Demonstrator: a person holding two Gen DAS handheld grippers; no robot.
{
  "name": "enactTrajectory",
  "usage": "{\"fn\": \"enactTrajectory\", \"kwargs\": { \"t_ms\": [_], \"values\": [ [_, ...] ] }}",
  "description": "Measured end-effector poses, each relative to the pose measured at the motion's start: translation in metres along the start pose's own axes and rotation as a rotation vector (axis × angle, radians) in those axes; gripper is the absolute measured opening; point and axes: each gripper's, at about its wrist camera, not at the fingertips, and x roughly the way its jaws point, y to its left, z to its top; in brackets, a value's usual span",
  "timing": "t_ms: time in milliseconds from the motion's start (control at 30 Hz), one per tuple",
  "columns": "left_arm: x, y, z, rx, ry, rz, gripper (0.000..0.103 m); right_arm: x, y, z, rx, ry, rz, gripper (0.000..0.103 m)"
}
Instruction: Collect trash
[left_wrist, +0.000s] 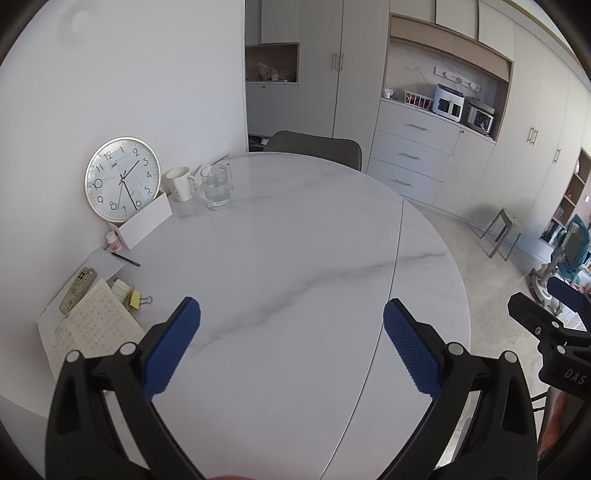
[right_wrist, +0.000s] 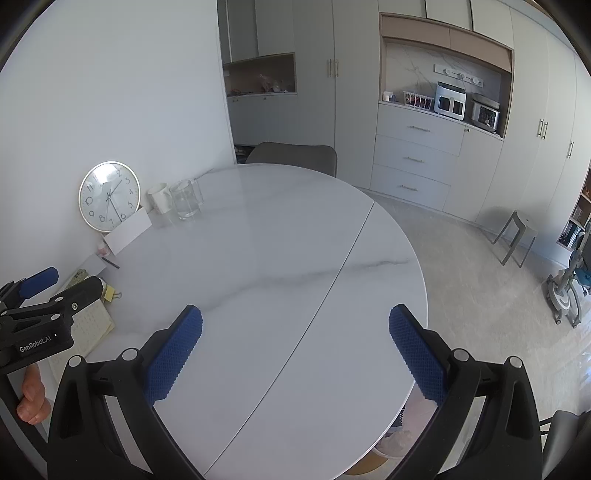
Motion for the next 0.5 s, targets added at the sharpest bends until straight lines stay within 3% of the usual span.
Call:
{"fn": "enactTrajectory", "kwargs": {
  "t_ms": [500],
  "values": [
    [0.002,-0.003,-0.0023,0.013,0.001,0.011,0.095,0.0006,-0.0015,-0.0016,-0.007,0.002,-0.007,0.101]
  ]
}}
